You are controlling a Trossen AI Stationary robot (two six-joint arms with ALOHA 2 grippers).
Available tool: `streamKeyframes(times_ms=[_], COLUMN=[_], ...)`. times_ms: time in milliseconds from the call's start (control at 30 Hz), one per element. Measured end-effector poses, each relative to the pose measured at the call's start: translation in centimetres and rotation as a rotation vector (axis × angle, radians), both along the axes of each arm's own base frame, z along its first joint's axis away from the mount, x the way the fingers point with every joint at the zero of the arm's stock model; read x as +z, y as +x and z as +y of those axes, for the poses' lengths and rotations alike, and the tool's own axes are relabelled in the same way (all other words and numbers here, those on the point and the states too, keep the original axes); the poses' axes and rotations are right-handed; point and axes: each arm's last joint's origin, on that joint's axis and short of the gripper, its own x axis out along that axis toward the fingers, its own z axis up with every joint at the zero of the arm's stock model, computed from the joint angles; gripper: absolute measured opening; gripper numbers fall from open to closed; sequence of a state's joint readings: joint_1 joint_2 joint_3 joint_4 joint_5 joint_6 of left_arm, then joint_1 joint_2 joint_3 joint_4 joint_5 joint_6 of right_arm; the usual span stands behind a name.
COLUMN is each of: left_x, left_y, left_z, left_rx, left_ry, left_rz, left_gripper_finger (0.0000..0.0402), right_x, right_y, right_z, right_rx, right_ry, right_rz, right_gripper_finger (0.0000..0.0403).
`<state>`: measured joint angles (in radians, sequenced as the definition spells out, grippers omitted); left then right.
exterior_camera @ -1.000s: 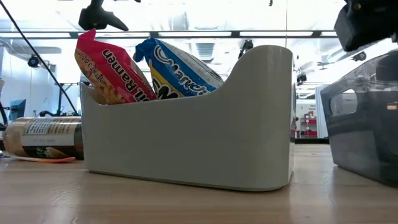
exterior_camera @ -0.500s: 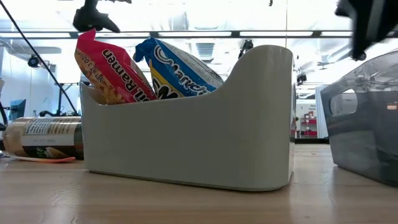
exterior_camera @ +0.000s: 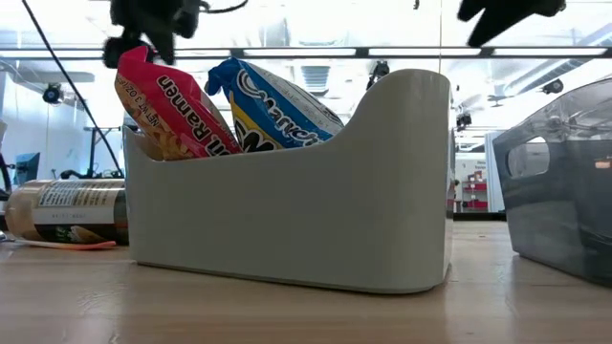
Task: Pick & Place Food Item
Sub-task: Put the green noodle pack into the right gray bin
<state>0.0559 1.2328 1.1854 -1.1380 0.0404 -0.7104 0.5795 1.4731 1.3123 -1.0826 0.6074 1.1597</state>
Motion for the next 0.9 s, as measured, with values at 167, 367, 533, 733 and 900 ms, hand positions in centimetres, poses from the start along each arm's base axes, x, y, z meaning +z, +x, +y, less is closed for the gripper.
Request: streamKeyframes(times_ms=[167, 367, 533, 733, 900], left_x=[-1.5, -2.6, -3.5, -5.9, -7.5], left_y=[2.7, 5.4, 7.5, 9.0, 10.5], left_z=[0.3, 0.4, 0.4, -0.5, -1.8], left_rx=[-0.062, -0.18, -0.374, -0.72, -0.896], left_ry=[0.097, 0.129, 0.236, 0.358, 0.406], left_rz=[0.052, 0.108, 0.16, 0.248, 0.232], left_gripper_finger=[0.0294, 0.0249, 0.0229, 0.0224, 0.0224], right_x=[0.3, 0.5, 0.3, -0.1, -0.9], right_y=[-0.3, -0.5, -0.8, -1.0, -1.1], right_z=[-2.1, -4.0, -4.9, -4.9, -5.0], right_rx=[-0.032, -0.041, -0.057, -0.043, -0.054], right_ry=[-0.04, -0.07, -0.076, -0.086, -0.083], right_rz=[-0.01, 0.009, 0.016, 0.036, 0.053], right_gripper_finger=[0.0253, 0.0253, 0.0253, 0.0253, 0.0253])
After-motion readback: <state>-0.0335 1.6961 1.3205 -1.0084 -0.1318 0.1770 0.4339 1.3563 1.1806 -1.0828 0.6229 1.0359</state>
